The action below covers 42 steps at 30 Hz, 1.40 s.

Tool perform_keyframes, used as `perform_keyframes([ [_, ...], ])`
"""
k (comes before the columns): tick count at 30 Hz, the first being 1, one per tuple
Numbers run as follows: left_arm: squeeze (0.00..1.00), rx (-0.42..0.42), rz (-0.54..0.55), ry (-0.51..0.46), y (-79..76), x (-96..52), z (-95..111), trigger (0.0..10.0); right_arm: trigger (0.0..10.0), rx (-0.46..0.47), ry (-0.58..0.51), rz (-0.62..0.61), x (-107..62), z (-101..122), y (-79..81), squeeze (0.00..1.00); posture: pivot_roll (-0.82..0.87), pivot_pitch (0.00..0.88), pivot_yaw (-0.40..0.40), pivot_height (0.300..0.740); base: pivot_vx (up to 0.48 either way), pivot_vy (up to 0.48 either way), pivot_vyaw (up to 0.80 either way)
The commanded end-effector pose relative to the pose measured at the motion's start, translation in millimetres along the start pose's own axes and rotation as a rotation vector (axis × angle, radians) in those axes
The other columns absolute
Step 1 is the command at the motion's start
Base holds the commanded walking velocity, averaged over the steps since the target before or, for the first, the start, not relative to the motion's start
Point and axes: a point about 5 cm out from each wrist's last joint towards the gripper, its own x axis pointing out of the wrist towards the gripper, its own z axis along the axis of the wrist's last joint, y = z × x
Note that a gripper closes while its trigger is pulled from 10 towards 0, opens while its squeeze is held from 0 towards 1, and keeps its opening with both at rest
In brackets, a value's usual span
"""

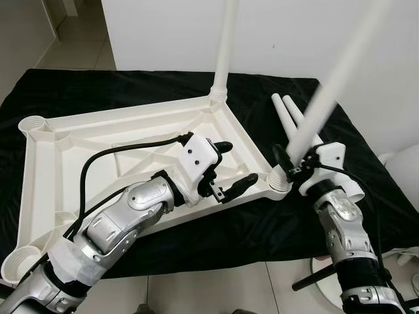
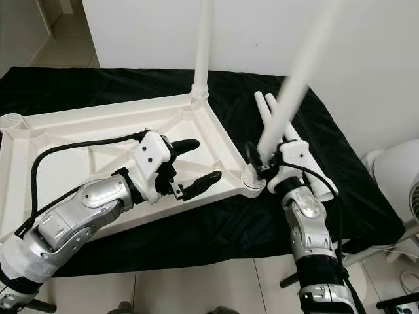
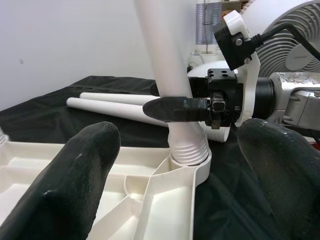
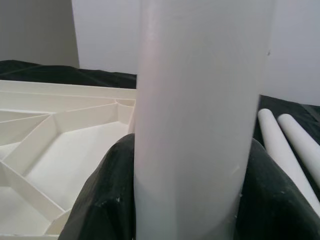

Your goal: Building children table

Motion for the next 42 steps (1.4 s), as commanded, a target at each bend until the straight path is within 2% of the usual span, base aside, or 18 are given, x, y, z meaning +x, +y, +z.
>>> perform_keyframes([
  [1,0.0,0.015,-0.253,0.004,-11.7,-0.2,0,10.0,0.0,0.013,0.027,0.005,-2.1,-3,-5.4,0.0,0.04,0.004,-0.054,0.74,0.0,0.0,0.0],
  [7,0.0,0.014,-0.246,0.002,-12.2,-1.2,-1,10.0,0.0,-0.001,0.049,0.106,-3.3,-7,3.2,0.0,0.04,0.007,-0.059,0.74,0.0,0.0,0.0],
  [8,0.0,0.013,-0.242,0.002,-12.1,-1.4,-1,10.0,10.0,-0.005,0.063,0.127,-7.0,-11,8.4,0.0,0.04,0.009,-0.064,0.74,0.0,0.0,0.0],
  [16,0.0,0.014,-0.236,0.001,-12.0,-1.6,-1,10.0,10.0,-0.021,0.08,0.154,-15.7,-19,17.0,0.0,0.04,0.01,-0.064,0.74,0.0,0.0,0.0],
  [18,0.0,0.014,-0.237,-0.001,-12.2,-1.7,0,10.0,10.0,-0.042,0.083,0.126,-27.4,-29,21.2,0.0,0.04,0.012,-0.062,0.74,0.0,0.0,0.0],
  [25,0.0,0.015,-0.244,0.002,-12.1,-2.5,0,10.0,10.0,-0.034,0.053,0.061,-41.7,-37,28.9,0.0,0.03,0.013,-0.05,0.74,0.0,0.0,0.0],
  [30,0.0,0.017,-0.261,0.001,-12.2,-2.4,0,10.0,10.0,0.063,0.033,-0.033,-44.2,-42,32.3,0.0,0.04,0.012,-0.048,0.74,0.0,0.0,0.0],
  [35,0.0,0.017,-0.267,0.001,-11.8,-2.7,0,10.0,10.0,0.082,0.026,-0.05,-43.8,-43,32.7,0.0,0.04,0.011,-0.043,0.74,0.0,0.0,0.0],
  [36,0.0,0.018,-0.273,0.002,-11.8,-3.2,0,10.0,10.0,0.143,0.018,-0.072,-42.6,-45,33.7,0.0,0.04,0.011,-0.042,0.74,0.0,0.0,0.0],
  [42,0.0,0.021,-0.279,0.005,-11.2,-4.2,0,10.0,10.0,0.186,0.018,-0.071,-41.0,-47,37.1,0.0,0.05,0.007,-0.038,0.74,0.0,0.0,0.0],
])
